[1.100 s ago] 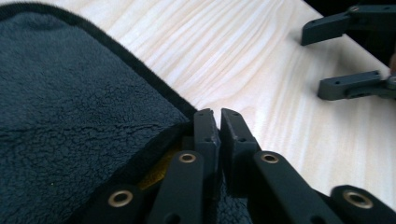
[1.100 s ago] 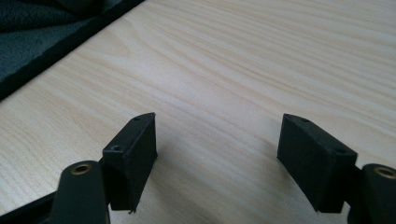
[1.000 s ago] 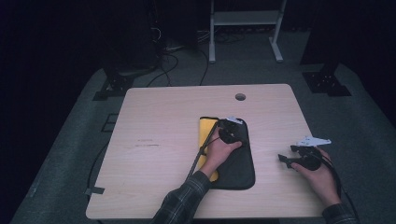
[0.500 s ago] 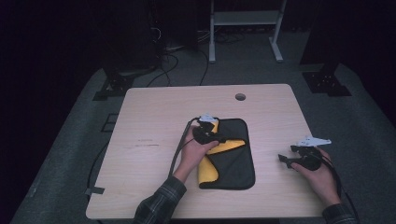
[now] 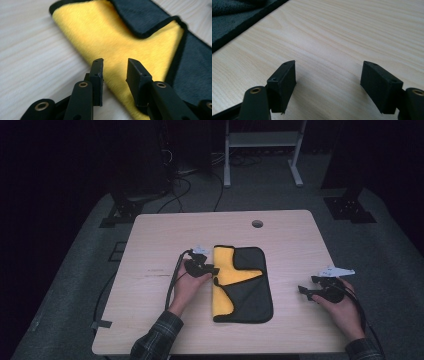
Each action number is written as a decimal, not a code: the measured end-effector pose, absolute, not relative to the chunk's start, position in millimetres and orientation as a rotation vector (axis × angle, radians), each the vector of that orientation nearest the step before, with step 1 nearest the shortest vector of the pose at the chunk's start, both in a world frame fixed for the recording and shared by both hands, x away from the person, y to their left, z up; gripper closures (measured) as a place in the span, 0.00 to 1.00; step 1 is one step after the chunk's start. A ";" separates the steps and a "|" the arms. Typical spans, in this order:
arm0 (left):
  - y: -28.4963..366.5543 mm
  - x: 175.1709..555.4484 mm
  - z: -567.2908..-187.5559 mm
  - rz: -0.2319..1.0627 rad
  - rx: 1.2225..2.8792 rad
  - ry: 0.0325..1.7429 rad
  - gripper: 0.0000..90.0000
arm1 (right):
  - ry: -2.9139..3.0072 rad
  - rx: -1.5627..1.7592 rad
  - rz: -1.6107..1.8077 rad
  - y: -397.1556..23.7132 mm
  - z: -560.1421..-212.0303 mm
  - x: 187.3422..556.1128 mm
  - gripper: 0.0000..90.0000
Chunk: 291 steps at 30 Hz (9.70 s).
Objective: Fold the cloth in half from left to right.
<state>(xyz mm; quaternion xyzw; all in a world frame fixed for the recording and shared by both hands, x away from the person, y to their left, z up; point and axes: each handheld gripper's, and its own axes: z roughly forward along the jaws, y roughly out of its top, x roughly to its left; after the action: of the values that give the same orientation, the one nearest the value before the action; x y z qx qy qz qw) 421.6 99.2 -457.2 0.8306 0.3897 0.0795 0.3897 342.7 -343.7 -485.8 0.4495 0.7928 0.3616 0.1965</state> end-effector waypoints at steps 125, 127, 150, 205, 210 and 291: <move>210.7 340.3 -483.6 0.401 2.203 0.912 0.00 | 2.593 0.787 1.224 -89.6 -466.4 453.6 0.72; 210.7 340.3 -483.6 0.401 2.203 0.912 0.00 | 2.595 0.778 1.212 -87.2 -470.3 454.0 0.72; 210.6 340.2 -483.8 0.404 2.200 0.912 0.00 | 2.422 0.901 1.222 -117.7 -443.5 472.7 0.95; 210.8 339.8 -483.5 0.401 2.204 0.913 0.00 | 2.544 0.794 1.356 -95.8 -442.1 408.1 0.61; 210.8 339.8 -483.5 0.402 2.204 0.913 0.00 | 2.586 0.743 1.393 -71.1 -444.6 401.4 0.58; 210.6 339.9 -483.7 0.404 2.200 0.914 0.00 | 2.740 0.757 1.243 -165.4 -468.6 280.8 0.88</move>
<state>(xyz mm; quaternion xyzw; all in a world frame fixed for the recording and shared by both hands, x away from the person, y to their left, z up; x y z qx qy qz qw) 339.9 210.6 -483.7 0.8513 0.3537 0.1562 0.3547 280.8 -165.4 -468.6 0.2440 0.8830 0.4006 0.0193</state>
